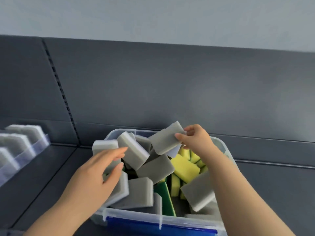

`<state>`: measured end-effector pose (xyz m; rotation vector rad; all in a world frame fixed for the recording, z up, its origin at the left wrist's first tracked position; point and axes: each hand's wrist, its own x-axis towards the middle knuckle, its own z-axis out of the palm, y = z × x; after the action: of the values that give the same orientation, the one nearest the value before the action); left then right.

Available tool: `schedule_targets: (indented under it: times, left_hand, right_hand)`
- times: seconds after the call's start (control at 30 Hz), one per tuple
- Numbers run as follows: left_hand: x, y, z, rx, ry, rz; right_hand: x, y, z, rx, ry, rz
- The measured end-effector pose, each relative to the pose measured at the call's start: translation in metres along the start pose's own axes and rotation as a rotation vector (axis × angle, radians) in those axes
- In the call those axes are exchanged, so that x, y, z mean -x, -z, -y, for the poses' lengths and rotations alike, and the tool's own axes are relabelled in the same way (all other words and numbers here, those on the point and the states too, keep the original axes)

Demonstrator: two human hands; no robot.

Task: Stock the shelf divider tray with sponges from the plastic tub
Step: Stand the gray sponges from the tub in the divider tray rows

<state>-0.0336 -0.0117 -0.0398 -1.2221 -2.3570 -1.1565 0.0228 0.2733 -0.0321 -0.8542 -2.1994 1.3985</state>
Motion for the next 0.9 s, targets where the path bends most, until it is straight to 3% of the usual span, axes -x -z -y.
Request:
schedule_targets:
  times: [0.13,0.3,0.47,0.57,0.73,0.83,0.9]
  left_hand:
    - [-0.016,-0.015,-0.019,0.029,0.0,0.06]
    - [-0.067,-0.052,-0.04,-0.072,-0.192,0.089]
    - [-0.131,-0.119,-0.046,-0.296,0.023,0.386]
    - [-0.144,-0.158,-0.045,-0.414,0.14,0.449]
    - [-0.146,-0.185,-0.04,-0.492,0.254,0.353]
    - [-0.149,-0.174,-0.044,-0.32,0.275,0.227]
    - [-0.149,-0.158,-0.05,-0.06,0.306,0.168]
  right_hand:
    - [0.012,0.054,-0.016,-0.141,0.039,-0.105]
    - [0.04,0.106,-0.042,0.095,0.022,-0.25]
    - [0.076,0.101,-0.052,0.189,0.12,-0.252]
    - [0.088,0.092,-0.055,0.169,0.164,-0.251]
    - [0.097,0.096,-0.059,0.16,0.229,-0.285]
    - [0.097,0.103,-0.059,0.131,0.253,-0.297]
    - [0.093,0.106,-0.057,0.113,0.268,-0.308]
